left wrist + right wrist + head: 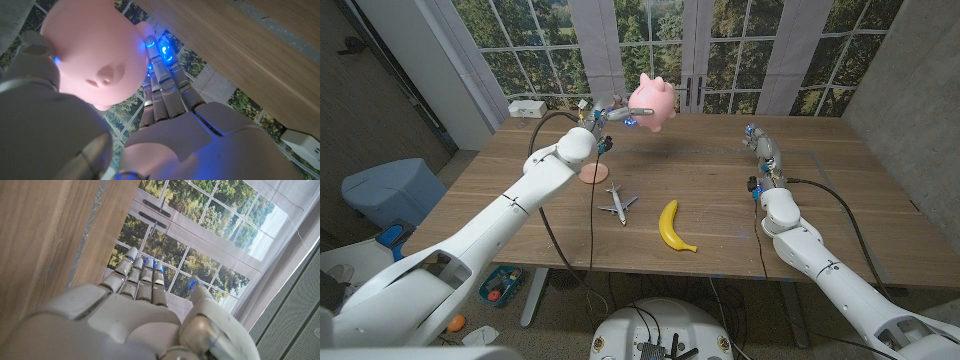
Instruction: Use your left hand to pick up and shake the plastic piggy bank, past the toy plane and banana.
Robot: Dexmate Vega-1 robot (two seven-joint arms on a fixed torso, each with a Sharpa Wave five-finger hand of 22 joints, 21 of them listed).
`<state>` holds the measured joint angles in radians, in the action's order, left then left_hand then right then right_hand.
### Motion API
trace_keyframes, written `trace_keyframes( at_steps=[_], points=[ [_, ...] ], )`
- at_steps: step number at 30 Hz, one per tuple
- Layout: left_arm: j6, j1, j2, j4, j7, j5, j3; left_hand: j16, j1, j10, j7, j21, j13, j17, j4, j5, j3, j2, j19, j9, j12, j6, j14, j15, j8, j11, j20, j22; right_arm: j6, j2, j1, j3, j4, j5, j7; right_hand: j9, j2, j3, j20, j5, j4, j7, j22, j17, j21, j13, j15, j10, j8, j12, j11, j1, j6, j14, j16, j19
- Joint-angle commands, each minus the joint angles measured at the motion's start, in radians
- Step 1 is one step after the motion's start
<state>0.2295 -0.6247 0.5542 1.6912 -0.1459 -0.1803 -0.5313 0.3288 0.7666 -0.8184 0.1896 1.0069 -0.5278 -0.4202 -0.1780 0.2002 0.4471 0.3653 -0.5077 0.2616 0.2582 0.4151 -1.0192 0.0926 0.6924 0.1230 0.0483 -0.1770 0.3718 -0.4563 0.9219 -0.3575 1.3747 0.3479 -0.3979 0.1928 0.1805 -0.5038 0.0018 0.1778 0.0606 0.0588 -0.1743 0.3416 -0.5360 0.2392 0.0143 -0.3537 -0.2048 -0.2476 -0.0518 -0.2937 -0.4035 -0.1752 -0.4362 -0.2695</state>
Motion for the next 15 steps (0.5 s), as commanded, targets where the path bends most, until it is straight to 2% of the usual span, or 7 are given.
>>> trace_keyframes(
  at_steps=[1,10,15],
  points=[
    [-0.180,0.020,0.018,-0.101,0.224,-0.233,0.039,-0.001,0.478,-0.354,-0.243,0.008,-0.002,-0.003,0.002,0.007,0.007,-0.471,0.007,0.018,0.005,0.400,-0.068,0.149,0.004,-0.322,0.050,-0.002,0.004,-0.005,0.013,0.007,0.014,0.001,-0.002,0.003,-0.002,-0.001,0.000,0.006,-0.007,-0.001,-0.004,0.001,0.002,0.002,0.002,-0.006,0.002,0.003,-0.002,-0.008,0.002,-0.012,0.002,-0.013],
    [-0.186,0.022,0.026,-0.112,0.265,-0.307,0.043,-0.003,0.478,-0.355,-0.246,0.010,-0.004,-0.004,0.002,0.006,0.007,-0.470,0.008,0.018,0.004,0.402,-0.067,0.149,0.004,-0.322,0.049,-0.003,0.006,-0.005,0.020,0.009,0.021,0.000,-0.004,0.003,-0.002,-0.001,0.001,0.006,-0.008,-0.001,-0.004,0.001,0.003,0.002,0.001,-0.007,0.002,0.003,-0.001,-0.008,0.001,-0.012,0.003,-0.015],
    [-0.164,0.026,0.039,-0.102,0.255,-0.308,0.035,-0.003,0.478,-0.354,-0.244,0.011,-0.004,-0.004,0.002,0.006,0.006,-0.470,0.009,0.018,0.003,0.401,-0.067,0.149,0.002,-0.322,0.049,-0.003,0.007,-0.007,0.023,0.009,0.024,-0.003,-0.005,0.003,-0.002,-0.001,0.001,0.006,-0.008,0.000,-0.004,0.001,0.005,0.002,0.000,-0.007,0.002,0.003,-0.002,-0.008,0.001,-0.013,0.004,-0.015]
  ],
)
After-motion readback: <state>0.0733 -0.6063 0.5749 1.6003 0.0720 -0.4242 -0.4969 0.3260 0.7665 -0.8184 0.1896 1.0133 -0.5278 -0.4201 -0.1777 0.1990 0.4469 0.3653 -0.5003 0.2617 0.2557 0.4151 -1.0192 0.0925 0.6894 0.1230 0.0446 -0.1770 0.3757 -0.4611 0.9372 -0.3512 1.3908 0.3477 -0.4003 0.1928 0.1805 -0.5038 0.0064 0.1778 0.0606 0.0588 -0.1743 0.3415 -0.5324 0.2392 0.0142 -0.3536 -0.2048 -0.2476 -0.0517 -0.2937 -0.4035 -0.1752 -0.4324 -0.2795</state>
